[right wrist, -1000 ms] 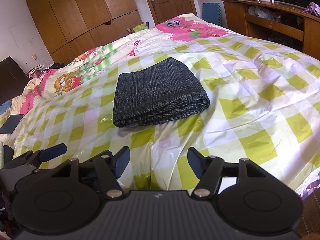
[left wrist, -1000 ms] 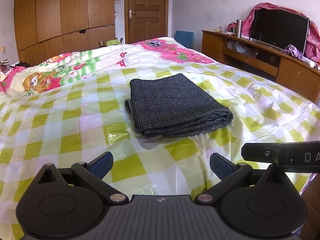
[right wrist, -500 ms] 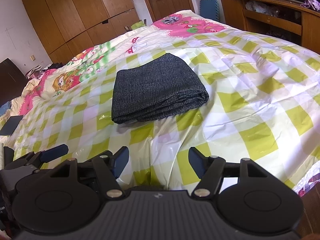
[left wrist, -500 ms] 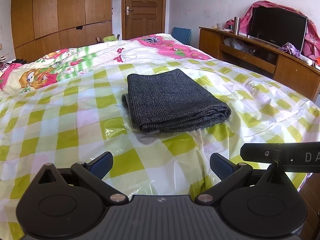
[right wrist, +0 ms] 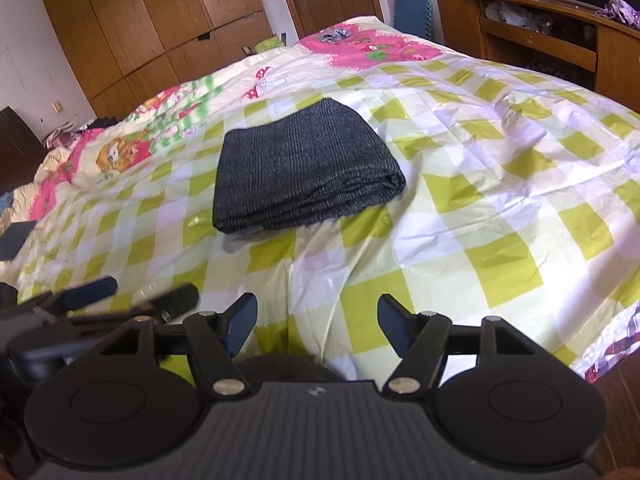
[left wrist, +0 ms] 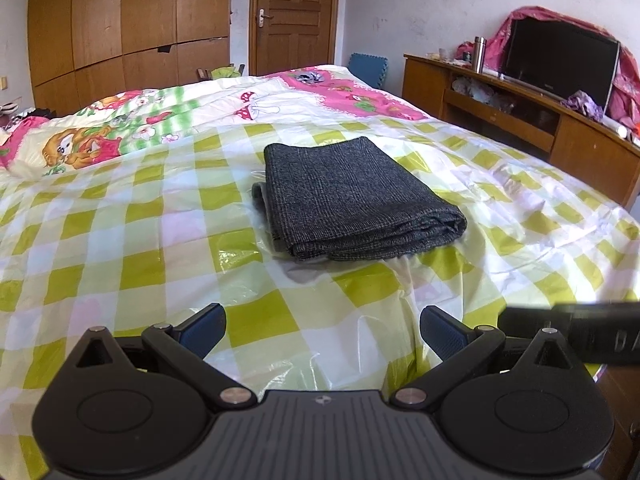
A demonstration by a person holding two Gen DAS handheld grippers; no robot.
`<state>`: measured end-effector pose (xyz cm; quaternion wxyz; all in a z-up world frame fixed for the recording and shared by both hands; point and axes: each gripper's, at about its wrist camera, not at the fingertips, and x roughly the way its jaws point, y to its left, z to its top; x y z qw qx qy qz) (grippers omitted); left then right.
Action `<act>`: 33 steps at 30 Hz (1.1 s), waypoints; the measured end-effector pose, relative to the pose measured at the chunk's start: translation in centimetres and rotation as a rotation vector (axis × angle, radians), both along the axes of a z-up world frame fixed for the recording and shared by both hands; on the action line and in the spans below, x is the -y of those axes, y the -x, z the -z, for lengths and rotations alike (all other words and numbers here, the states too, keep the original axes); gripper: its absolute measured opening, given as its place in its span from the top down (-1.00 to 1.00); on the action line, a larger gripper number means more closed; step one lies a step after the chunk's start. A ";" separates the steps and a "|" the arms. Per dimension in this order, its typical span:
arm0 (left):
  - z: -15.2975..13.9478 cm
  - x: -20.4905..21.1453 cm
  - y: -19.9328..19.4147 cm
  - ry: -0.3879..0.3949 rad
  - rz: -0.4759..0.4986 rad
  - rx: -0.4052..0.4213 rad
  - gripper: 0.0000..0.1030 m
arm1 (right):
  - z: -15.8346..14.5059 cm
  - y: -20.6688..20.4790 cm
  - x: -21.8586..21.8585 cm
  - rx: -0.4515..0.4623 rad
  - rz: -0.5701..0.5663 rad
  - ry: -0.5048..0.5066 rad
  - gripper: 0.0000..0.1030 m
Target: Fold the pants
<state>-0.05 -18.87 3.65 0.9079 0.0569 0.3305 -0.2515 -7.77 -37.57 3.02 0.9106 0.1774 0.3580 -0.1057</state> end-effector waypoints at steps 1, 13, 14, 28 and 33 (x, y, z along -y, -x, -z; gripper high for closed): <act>-0.1 -0.1 0.0 0.001 -0.001 0.001 -1.00 | 0.1 0.1 0.0 -0.002 0.001 -0.005 -0.32; -0.1 -0.3 0.9 -0.018 0.010 0.001 -1.00 | 0.3 0.6 -0.4 -0.008 0.001 -0.016 -0.32; -0.1 -0.3 0.9 -0.019 0.011 0.001 -1.00 | 0.3 0.7 -0.4 -0.008 0.001 -0.017 -0.32; -0.1 -0.5 1.4 -0.030 0.010 -0.011 -1.00 | 0.3 1.2 -0.9 -0.016 -0.008 -0.017 -0.32; -0.2 -0.6 1.4 -0.033 0.008 -0.011 -1.00 | 0.2 1.2 -0.9 -0.017 -0.010 -0.015 -0.32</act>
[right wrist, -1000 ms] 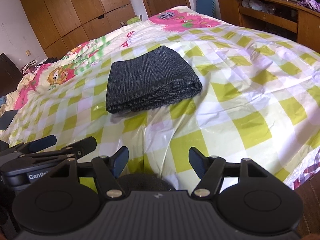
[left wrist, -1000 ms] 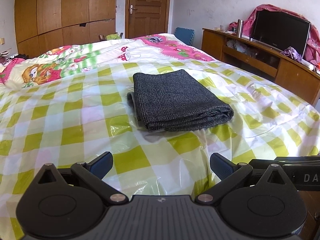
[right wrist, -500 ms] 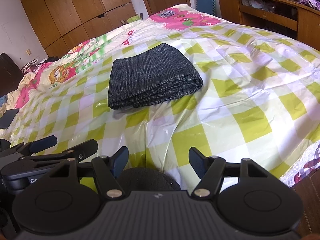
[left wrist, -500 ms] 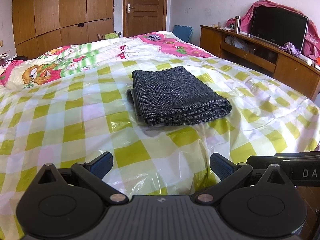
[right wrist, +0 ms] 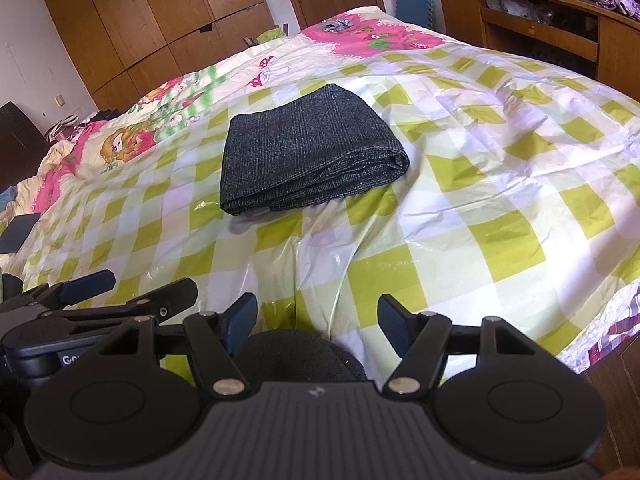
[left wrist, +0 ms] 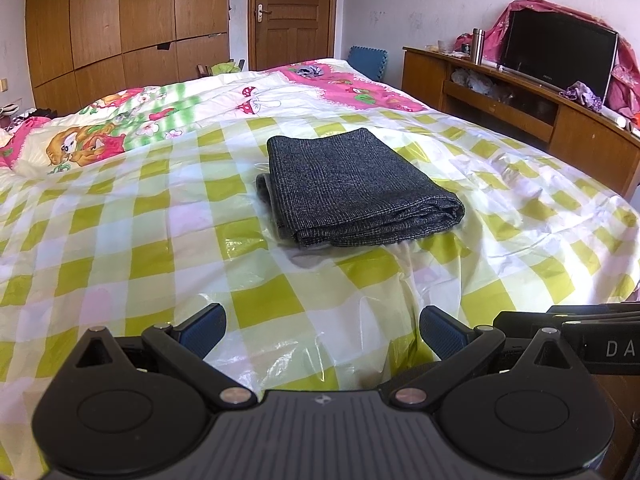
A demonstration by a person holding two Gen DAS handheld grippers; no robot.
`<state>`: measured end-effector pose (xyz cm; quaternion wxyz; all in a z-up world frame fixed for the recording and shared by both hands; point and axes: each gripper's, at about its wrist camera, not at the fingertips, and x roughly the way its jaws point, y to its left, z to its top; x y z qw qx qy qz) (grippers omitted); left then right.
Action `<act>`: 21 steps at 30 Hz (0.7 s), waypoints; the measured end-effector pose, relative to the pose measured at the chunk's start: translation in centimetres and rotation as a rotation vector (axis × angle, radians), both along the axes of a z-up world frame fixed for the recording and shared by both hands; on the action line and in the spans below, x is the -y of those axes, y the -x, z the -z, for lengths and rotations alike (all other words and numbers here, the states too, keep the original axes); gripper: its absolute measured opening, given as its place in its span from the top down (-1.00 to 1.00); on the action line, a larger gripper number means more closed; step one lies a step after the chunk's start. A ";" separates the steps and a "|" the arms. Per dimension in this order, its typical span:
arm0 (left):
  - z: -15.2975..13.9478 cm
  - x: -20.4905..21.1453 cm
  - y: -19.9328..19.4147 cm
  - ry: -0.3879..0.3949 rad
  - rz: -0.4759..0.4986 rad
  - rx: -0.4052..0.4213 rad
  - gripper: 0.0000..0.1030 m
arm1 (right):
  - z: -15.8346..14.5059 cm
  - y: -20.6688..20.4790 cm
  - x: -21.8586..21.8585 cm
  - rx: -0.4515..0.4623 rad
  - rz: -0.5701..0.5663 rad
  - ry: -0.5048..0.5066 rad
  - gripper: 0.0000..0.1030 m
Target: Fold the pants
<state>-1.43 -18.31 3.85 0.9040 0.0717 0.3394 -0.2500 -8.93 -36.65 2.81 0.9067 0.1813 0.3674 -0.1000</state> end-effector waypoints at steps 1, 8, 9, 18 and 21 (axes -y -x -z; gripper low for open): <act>0.0 0.0 0.0 -0.001 0.001 -0.001 -1.00 | 0.0 0.0 0.0 -0.001 -0.001 0.000 -0.32; -0.2 -0.2 -0.3 0.000 -0.007 -0.003 -1.00 | -0.2 -0.4 -0.1 -0.004 -0.010 0.006 -0.32; -0.2 -0.2 -0.3 0.001 -0.009 -0.003 -1.00 | -0.2 -0.4 -0.2 -0.004 -0.010 0.007 -0.32; -0.1 0.0 -0.6 -0.006 -0.015 -0.008 -1.00 | -0.3 -0.5 -0.2 -0.006 -0.015 0.009 -0.32; -0.1 0.0 -0.7 -0.001 -0.020 -0.016 -1.00 | -0.3 -0.8 -0.1 -0.006 -0.017 0.009 -0.32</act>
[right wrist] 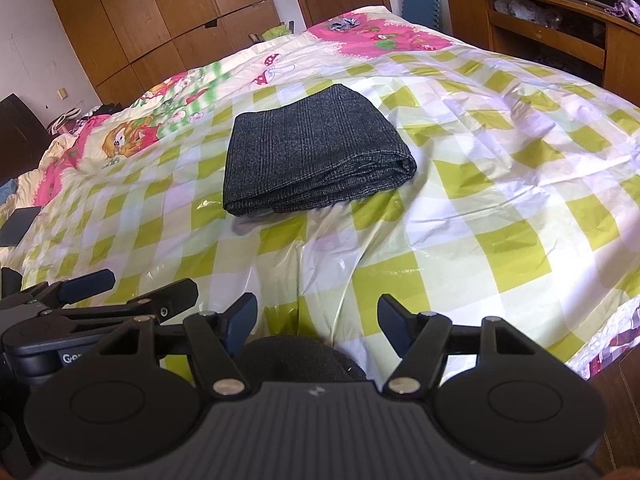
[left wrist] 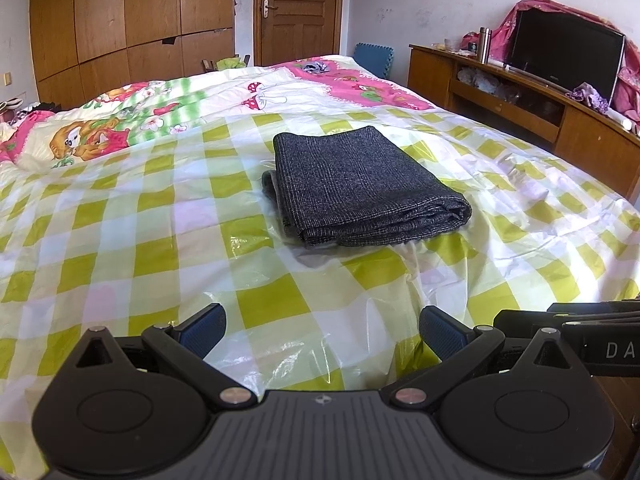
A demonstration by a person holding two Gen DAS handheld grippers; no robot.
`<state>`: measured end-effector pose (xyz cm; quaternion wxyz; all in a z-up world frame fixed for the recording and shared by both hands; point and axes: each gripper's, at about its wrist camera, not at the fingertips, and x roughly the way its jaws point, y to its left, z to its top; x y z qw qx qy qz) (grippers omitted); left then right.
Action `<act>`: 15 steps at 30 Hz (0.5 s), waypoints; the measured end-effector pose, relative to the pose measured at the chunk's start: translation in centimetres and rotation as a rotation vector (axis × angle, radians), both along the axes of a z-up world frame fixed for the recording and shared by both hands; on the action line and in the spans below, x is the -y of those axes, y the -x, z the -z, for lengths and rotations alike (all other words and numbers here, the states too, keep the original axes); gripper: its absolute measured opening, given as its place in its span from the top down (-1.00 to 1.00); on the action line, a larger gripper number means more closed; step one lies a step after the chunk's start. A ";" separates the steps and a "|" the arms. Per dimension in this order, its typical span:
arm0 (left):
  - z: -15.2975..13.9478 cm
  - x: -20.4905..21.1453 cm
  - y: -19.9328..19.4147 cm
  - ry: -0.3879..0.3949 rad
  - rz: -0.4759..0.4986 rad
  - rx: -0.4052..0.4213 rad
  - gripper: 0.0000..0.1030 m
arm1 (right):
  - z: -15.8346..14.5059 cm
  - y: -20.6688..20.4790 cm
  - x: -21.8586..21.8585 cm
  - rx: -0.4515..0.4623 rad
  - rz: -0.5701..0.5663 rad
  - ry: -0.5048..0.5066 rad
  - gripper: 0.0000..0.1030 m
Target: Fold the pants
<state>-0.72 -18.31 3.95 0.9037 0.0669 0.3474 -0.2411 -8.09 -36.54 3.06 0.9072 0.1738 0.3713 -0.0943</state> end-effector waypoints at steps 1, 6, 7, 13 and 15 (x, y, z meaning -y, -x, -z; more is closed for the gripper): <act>0.0 0.0 0.0 0.000 -0.002 -0.002 -1.00 | 0.0 0.0 0.0 0.000 0.000 -0.001 -0.32; 0.1 0.1 -0.1 -0.007 -0.007 -0.003 -1.00 | 0.1 -0.1 -0.1 -0.002 -0.002 -0.009 -0.32; 0.1 0.1 -0.1 -0.007 -0.008 -0.004 -1.00 | 0.1 -0.1 -0.1 -0.003 -0.003 -0.008 -0.32; 0.1 0.1 -0.1 -0.002 -0.010 -0.001 -1.00 | 0.1 -0.3 0.0 0.004 -0.008 -0.006 -0.32; 0.1 0.0 -0.1 0.003 -0.013 -0.001 -1.00 | 0.0 -0.3 0.0 0.007 -0.009 -0.007 -0.32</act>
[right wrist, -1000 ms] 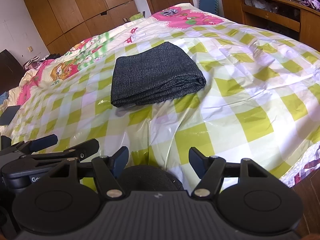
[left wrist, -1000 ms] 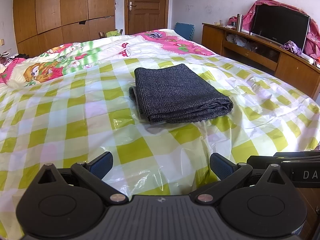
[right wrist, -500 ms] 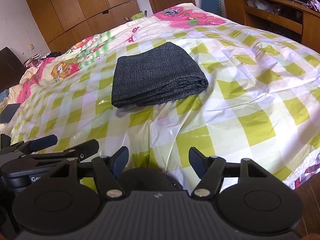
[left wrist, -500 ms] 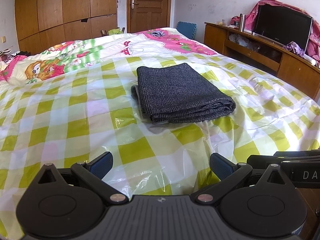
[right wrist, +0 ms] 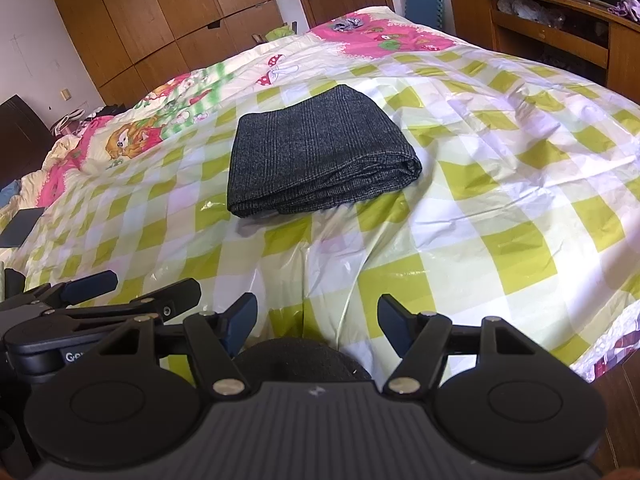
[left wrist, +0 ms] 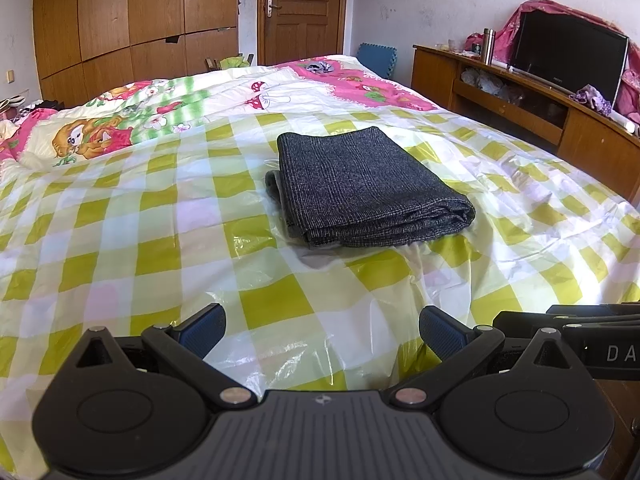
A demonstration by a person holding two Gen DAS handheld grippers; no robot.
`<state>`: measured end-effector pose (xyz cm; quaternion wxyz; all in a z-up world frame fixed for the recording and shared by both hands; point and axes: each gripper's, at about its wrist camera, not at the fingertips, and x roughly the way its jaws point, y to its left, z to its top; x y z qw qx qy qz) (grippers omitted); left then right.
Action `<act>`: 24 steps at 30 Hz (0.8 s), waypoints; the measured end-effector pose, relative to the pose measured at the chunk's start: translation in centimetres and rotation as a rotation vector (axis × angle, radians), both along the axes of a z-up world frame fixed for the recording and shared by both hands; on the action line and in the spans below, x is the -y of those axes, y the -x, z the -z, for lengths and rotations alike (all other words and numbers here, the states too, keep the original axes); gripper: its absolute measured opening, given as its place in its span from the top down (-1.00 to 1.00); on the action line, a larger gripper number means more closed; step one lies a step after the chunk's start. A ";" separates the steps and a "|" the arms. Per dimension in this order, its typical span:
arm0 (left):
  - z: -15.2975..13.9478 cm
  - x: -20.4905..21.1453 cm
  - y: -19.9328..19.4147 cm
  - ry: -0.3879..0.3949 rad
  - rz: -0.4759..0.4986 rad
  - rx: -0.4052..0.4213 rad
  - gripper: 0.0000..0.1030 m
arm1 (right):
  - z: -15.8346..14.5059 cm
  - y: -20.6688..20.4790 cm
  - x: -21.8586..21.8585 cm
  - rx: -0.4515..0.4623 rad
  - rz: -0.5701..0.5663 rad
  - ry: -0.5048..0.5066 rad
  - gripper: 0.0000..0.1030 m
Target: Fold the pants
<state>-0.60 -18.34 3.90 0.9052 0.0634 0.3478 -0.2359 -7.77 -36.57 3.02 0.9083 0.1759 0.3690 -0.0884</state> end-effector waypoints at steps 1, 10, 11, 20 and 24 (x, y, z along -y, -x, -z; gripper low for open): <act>0.0 0.0 0.0 0.002 -0.001 -0.001 -1.00 | 0.0 0.0 0.0 0.001 0.000 -0.001 -0.32; -0.2 0.2 0.0 -0.004 -0.009 -0.006 -1.00 | -0.1 0.1 0.1 0.002 0.002 0.001 -0.32; -0.2 0.2 0.0 -0.002 -0.009 -0.010 -1.00 | -0.1 0.0 0.1 0.002 0.002 0.002 -0.32; -0.2 0.1 -0.1 -0.003 -0.008 -0.020 -1.00 | -0.2 0.1 0.1 0.003 0.002 -0.002 -0.32; -0.2 0.1 0.0 0.003 -0.004 -0.004 -1.00 | -0.3 0.1 0.1 0.006 0.002 -0.002 -0.32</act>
